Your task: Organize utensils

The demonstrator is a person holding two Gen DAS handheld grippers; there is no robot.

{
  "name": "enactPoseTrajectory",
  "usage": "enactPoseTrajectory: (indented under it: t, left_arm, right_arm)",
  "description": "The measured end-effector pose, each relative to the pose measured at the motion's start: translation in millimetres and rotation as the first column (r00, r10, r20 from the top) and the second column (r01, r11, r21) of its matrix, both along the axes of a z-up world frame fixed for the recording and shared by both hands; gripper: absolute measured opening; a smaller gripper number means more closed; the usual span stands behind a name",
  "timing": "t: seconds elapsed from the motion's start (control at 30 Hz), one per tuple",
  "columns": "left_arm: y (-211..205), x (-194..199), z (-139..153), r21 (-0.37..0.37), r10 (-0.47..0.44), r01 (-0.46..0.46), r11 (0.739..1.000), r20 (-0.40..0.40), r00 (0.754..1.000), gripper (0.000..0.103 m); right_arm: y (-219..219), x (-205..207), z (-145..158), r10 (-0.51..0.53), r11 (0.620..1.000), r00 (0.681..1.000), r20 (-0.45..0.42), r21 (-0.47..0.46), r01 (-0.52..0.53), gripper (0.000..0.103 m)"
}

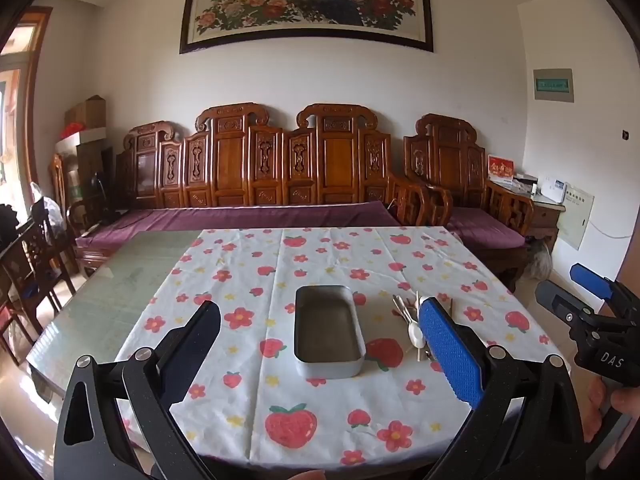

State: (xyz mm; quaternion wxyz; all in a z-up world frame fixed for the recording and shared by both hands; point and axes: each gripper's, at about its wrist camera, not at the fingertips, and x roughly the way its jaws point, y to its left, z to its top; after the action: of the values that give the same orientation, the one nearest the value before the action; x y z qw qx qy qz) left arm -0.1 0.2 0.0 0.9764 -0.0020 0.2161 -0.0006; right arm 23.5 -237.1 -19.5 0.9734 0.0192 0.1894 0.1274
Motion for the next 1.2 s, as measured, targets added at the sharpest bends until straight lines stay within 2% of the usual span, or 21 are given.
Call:
enactPoseTrajectory:
  t: [1.2]
  left_arm:
    - [0.3,0.6,0.0,-0.002,0.000,0.000,1.000,0.000,1.000,0.097]
  right_arm:
    - [-0.4,-0.9,3.3,0.000,1.000,1.000,0.004,0.003,0.000,0.100]
